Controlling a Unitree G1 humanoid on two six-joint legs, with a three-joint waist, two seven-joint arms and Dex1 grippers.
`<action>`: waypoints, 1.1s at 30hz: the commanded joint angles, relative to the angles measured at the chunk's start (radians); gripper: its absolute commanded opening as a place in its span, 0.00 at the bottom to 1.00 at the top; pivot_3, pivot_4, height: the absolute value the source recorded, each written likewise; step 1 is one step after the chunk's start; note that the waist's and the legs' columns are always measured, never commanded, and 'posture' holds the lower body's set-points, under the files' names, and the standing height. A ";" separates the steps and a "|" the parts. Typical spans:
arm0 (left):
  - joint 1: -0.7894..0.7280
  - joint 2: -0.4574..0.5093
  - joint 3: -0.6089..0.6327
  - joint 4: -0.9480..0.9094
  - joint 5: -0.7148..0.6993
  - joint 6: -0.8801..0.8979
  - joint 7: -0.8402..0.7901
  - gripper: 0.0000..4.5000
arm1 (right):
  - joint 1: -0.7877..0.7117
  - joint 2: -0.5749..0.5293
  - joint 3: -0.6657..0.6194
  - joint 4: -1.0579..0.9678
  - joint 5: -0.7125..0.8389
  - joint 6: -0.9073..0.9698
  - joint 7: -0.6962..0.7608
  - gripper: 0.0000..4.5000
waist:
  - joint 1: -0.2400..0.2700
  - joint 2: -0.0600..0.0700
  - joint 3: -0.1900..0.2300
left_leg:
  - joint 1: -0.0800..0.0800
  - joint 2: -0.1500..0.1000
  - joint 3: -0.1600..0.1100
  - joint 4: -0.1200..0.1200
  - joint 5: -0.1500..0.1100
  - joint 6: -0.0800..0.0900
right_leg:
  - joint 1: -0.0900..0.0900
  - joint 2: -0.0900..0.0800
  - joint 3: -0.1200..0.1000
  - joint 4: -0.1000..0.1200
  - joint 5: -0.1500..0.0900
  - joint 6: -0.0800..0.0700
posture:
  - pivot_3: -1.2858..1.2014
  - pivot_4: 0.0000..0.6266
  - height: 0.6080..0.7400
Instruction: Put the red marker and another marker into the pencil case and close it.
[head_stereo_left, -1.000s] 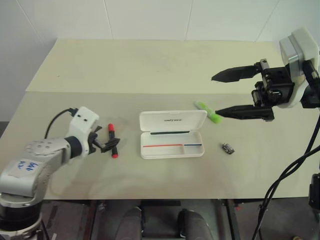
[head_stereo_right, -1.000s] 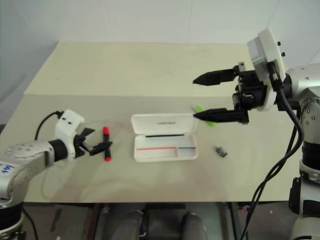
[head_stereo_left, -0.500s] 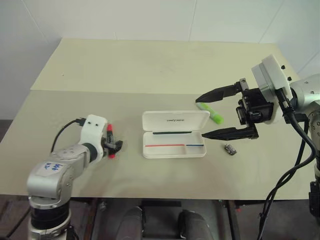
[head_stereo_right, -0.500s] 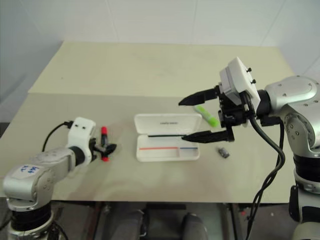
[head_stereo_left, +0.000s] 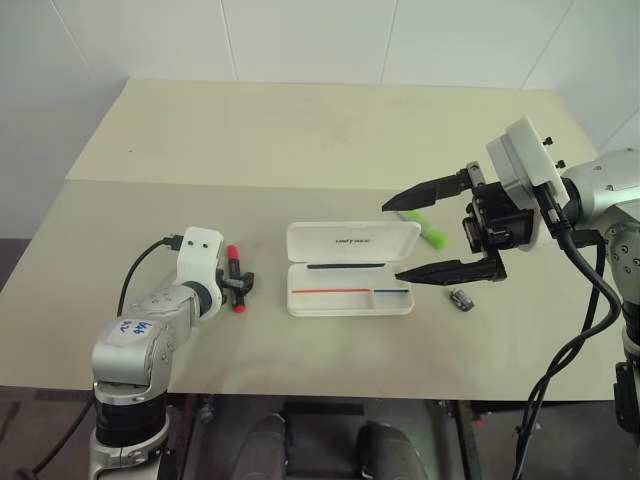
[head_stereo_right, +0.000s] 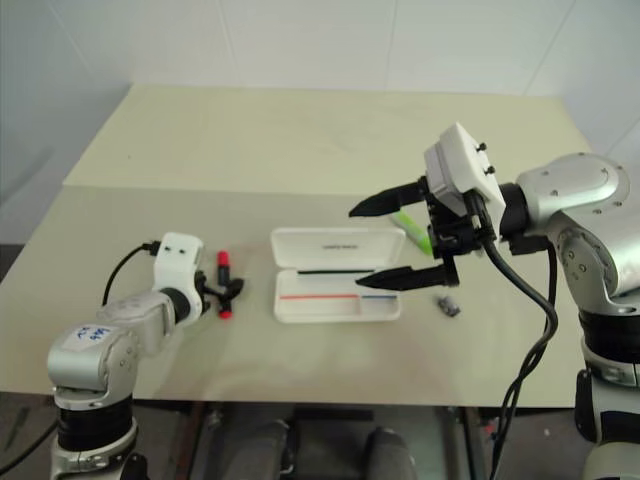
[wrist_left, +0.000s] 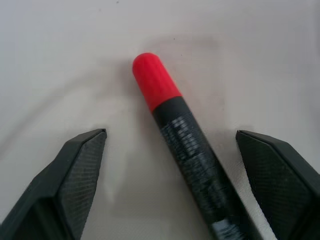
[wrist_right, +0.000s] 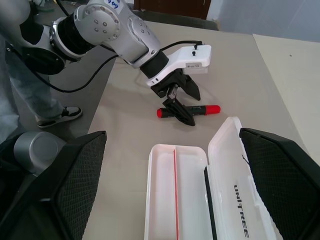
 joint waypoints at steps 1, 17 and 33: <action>0.015 -0.031 -0.032 0.072 0.014 -0.019 0.003 0.74 | -0.020 -0.016 -0.012 -0.030 0.005 -0.006 -0.003 1.00 | 0.004 0.001 -0.001 | 0.000 0.000 0.000 0.000 0.000 0.000 | 0.000 0.000 0.000 0.000 0.000 0.000 | 0.52 0.24 1.00; -0.012 0.314 -0.028 -0.044 -0.126 -0.119 -0.366 0.13 | 0.020 -0.062 -0.027 0.020 -0.040 -0.043 -0.003 1.00 | 0.005 -0.001 0.000 | -0.002 0.000 0.001 -0.001 0.000 0.000 | -0.002 0.000 0.000 -0.001 0.000 0.000 | 0.52 0.24 1.00; -0.157 0.579 -0.303 -0.122 -0.224 -0.499 -0.872 0.13 | 0.005 -0.121 -0.036 0.013 -0.061 -0.024 0.003 1.00 | -0.002 0.000 0.003 | -0.003 0.003 0.003 -0.002 -0.002 -0.002 | -0.003 0.003 0.001 -0.006 0.001 -0.001 | 0.52 0.24 1.00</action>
